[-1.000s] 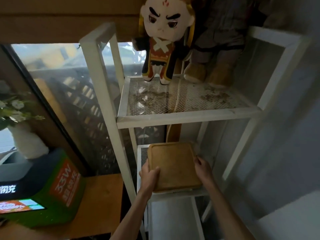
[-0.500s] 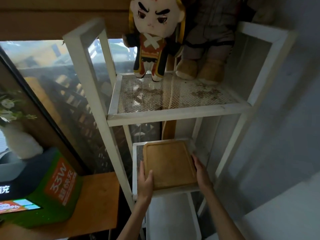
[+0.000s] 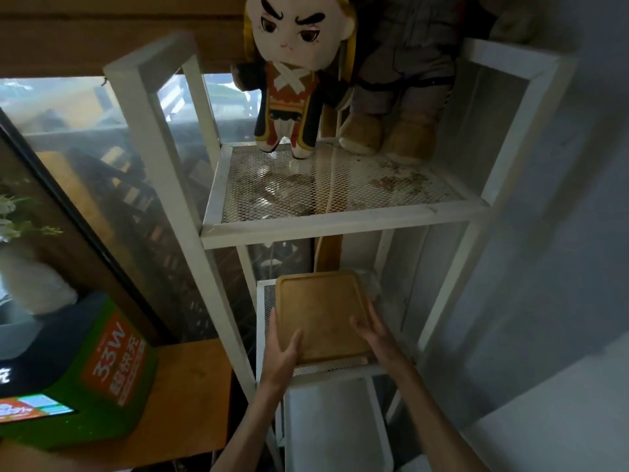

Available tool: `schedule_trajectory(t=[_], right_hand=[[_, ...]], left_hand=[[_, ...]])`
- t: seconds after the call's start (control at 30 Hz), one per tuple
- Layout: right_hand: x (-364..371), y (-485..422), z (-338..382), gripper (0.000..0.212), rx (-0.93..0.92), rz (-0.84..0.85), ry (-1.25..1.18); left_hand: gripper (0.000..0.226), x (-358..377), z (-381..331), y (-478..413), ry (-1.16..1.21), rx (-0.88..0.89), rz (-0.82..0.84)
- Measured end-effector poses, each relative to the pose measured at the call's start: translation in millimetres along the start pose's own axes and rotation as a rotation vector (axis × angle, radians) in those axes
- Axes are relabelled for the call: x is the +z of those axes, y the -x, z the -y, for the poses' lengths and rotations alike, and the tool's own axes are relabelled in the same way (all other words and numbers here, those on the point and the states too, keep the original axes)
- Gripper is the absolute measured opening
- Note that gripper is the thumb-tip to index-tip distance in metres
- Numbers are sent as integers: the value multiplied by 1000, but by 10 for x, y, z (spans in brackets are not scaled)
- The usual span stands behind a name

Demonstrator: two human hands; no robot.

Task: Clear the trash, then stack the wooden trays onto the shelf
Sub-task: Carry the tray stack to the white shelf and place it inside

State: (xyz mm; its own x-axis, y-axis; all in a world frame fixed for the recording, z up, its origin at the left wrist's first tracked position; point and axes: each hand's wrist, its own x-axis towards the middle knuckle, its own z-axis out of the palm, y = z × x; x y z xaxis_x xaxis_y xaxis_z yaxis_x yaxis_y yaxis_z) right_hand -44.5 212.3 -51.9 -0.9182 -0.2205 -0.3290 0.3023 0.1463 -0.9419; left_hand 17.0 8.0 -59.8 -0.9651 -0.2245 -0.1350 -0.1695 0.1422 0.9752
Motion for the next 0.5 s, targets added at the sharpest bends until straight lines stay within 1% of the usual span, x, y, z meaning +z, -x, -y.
schedule_trajectory(t=[0.07, 0.1, 0.17, 0.23, 0.33, 0.5], right_hand=[[-30, 49, -17, 110, 19, 52, 145], [-33, 77, -44, 115, 13, 58, 256], [-44, 116, -118, 119, -21, 21, 463], [-94, 134, -167, 126, -8, -10, 562], [-153, 155, -210, 139, -20, 35, 595], [-147, 146, -234, 134, -49, -2, 540]], left_hand=[[80, -35, 48, 41, -48, 28, 37], [82, -47, 79, 73, -80, 33, 41], [92, -72, 130, 140, -140, 56, 53], [104, -88, 177, 186, -203, 100, 82], [112, -101, 176, 200, -221, 129, 88], [117, -118, 242, 168, -223, 79, 89]])
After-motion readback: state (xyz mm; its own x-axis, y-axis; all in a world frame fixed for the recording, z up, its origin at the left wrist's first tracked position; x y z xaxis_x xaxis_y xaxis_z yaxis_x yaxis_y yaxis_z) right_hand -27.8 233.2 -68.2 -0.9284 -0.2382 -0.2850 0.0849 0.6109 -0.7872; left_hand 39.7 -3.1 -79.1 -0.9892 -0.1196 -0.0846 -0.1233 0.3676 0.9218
